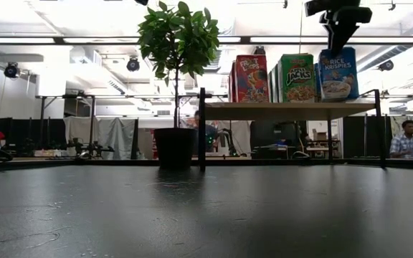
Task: Stack cereal on shelf
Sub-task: Put the blue cereal box on the shelf
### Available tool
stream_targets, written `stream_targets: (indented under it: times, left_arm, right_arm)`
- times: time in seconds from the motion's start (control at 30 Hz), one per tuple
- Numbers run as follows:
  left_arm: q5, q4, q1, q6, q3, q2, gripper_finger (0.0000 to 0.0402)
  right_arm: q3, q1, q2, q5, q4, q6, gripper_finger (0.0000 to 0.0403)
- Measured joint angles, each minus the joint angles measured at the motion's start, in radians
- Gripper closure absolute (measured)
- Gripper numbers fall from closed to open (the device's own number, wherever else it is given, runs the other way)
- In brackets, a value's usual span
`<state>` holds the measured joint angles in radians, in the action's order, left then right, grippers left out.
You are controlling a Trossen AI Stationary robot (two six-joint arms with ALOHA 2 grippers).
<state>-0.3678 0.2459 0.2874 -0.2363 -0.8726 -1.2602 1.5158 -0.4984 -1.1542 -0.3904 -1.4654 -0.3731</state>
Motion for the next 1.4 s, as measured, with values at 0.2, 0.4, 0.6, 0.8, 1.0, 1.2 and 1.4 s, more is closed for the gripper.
stream_targets:
  times: [0.2, 0.4, 0.6, 0.8, 1.0, 1.2, 1.4]
  left_arm:
    - [0.0, 0.0, 0.0, 0.0, 0.0, 0.0, 0.0187]
    - [0.0, 0.0, 0.0, 0.001, 0.0, 0.0, 0.0187]
    - [0.0, 0.0, 0.0, 0.001, 0.0, 0.0, 0.0187]
    - [0.0, 0.0, 0.0, 0.001, 0.0, 0.0, 0.0187]
    - [0.0, 0.0, 0.0, -0.017, 0.0, 0.0, 0.0187]
    - [0.0, -0.011, 0.0, -0.056, 0.0, 0.0, 0.0187]
    - [0.0, -0.045, 0.0, -0.088, 0.0, 0.013, 0.0187]
  right_arm:
    - [0.0, 0.0, -0.006, 0.0, 0.006, 0.019, 0.0282]
    - [-0.016, 0.0, -0.019, -0.003, 0.033, 0.033, 0.0243]
    - [-0.018, 0.0, -0.024, -0.004, 0.028, 0.041, 0.021]
    - [-0.008, 0.003, -0.012, 0.0, 0.011, 0.073, 0.0208]
    - [0.056, 0.003, -0.012, 0.024, -0.028, 0.152, 0.0207]
    - [0.108, 0.032, -0.003, 0.06, -0.027, 0.252, 0.0218]
    - [0.077, 0.135, 0.02, 0.166, -0.021, 0.335, 0.0281]
